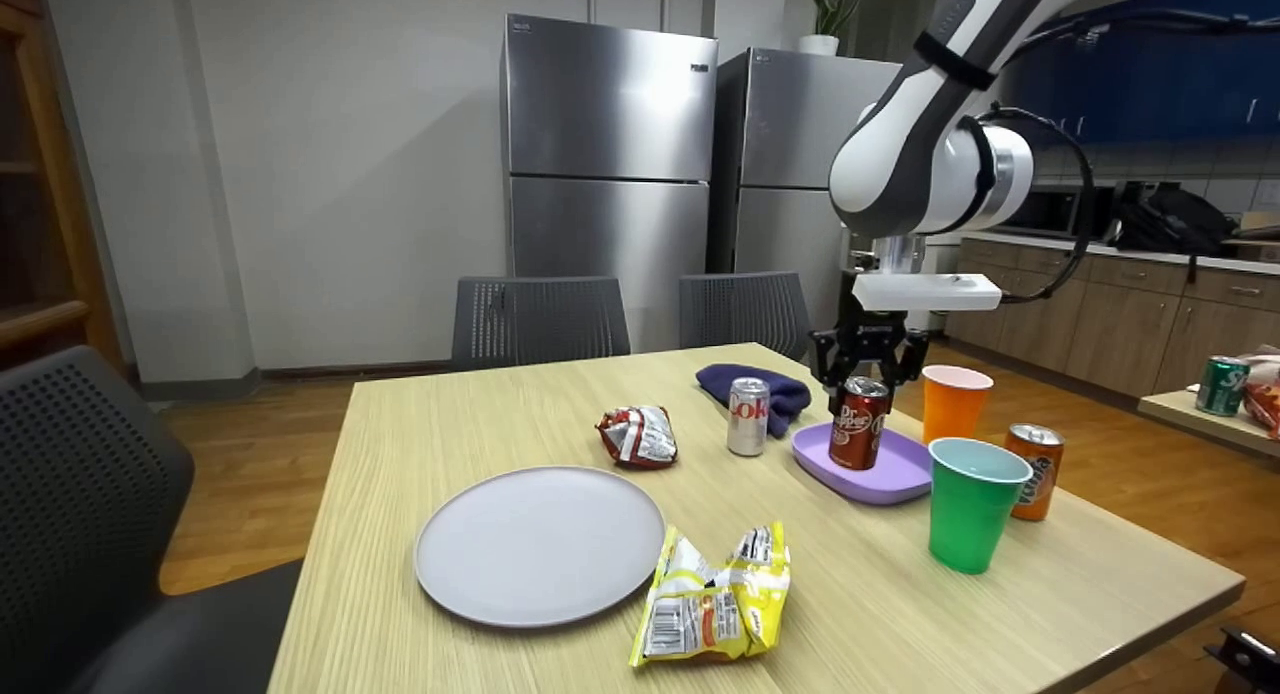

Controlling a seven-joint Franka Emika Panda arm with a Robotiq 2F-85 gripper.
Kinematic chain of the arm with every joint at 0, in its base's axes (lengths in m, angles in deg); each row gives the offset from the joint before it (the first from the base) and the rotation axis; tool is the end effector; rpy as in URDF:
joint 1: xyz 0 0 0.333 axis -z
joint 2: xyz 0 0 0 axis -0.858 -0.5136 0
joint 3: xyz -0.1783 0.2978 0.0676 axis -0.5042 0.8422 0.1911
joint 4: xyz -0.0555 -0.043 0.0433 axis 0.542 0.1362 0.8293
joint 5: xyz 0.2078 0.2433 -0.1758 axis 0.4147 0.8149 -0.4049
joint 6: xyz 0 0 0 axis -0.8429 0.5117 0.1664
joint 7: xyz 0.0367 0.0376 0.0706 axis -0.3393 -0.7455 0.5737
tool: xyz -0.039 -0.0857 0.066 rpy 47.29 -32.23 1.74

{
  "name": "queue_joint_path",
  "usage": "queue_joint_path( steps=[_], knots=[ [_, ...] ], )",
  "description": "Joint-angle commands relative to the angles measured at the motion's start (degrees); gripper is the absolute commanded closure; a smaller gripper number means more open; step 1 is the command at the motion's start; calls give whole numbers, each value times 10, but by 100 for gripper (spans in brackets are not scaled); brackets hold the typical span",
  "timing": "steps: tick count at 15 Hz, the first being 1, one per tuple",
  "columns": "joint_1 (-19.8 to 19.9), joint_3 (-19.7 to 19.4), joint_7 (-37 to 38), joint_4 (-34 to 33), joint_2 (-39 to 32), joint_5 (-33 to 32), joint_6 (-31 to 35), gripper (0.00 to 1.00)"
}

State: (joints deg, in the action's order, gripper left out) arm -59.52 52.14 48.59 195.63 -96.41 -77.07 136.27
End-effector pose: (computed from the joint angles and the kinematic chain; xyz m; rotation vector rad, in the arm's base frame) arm 0.5372 -0.0468 0.2814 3.0746 -0.3914 0.0316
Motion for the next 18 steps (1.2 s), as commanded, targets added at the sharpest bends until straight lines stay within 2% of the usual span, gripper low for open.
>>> queue_joint_path(
  steps=[1,11,18],
  knots=[
    [17,-7,2,-43,-11,8,-32,62],
    [25,-38,40,-106,-90,6,-25,62],
    [22,-47,54,-115,-115,5,-28,62]
  ],
)
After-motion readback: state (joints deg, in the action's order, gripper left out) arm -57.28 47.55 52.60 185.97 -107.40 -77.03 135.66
